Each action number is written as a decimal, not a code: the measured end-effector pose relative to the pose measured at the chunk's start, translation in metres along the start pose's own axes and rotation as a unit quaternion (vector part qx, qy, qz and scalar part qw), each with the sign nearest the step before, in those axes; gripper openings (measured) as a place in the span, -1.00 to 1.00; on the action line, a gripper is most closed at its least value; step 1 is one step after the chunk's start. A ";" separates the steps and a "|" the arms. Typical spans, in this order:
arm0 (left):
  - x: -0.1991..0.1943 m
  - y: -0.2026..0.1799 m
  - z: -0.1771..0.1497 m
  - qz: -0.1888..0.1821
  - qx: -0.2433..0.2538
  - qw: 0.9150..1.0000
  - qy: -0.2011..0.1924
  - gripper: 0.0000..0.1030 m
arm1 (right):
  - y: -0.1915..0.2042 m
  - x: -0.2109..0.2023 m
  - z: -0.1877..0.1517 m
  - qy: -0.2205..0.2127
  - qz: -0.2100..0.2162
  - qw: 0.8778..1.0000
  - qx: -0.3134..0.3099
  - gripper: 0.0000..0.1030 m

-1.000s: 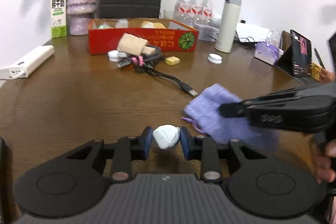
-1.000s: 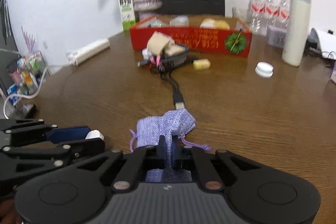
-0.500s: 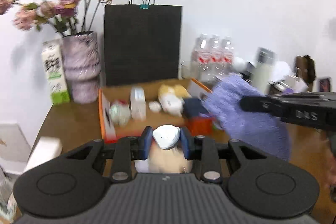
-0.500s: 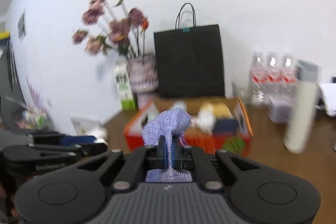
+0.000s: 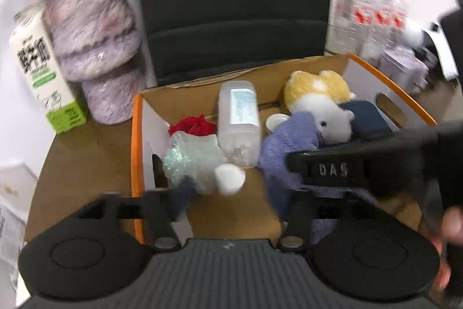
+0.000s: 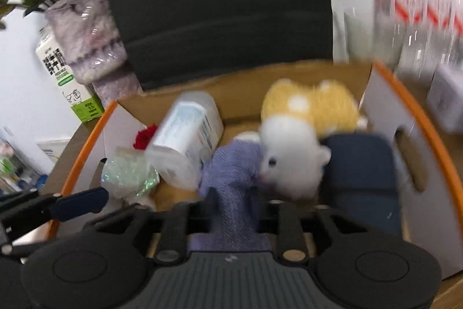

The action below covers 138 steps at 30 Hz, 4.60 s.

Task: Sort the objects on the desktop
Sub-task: 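Carry the purple sack with the right tool while the left tool carries the white item over the box, then open both tools to drop the white item and purple sack into the box, then move the left tool to the beige cloth item and grasp it, then lift the beige item with the left tool while the right tool grasps the black USB cable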

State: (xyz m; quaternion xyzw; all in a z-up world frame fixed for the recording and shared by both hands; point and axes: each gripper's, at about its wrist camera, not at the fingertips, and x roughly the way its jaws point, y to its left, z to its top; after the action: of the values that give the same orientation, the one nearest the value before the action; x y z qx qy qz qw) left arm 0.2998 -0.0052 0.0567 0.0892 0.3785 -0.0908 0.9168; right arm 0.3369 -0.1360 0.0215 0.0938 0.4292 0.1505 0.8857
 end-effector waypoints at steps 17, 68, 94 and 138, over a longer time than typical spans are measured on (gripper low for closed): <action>-0.163 0.000 -0.014 0.056 -0.091 0.992 -0.066 1.00 | -0.023 -0.170 -0.035 -0.102 -0.063 0.991 -0.060 0.70; -0.128 -0.075 -0.151 0.038 -0.139 0.983 -0.111 1.00 | -0.041 -0.211 -0.210 -0.169 -0.039 0.982 -0.080 0.62; -0.203 -0.116 -0.245 -0.126 -0.070 0.988 -0.058 -0.72 | -0.061 -0.215 -0.251 -0.143 -0.035 0.986 -0.076 -0.09; -0.183 -0.111 -0.257 -0.093 -0.067 0.991 -0.072 -0.71 | -0.013 -0.195 -0.252 -0.095 -0.004 0.981 -0.168 -0.39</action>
State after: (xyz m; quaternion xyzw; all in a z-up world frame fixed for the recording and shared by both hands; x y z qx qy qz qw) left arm -0.0280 -0.0351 -0.0035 -0.0143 0.3232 -0.1561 0.9333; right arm 0.0260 -0.2071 0.0055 -0.0442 0.3121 0.2072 0.9261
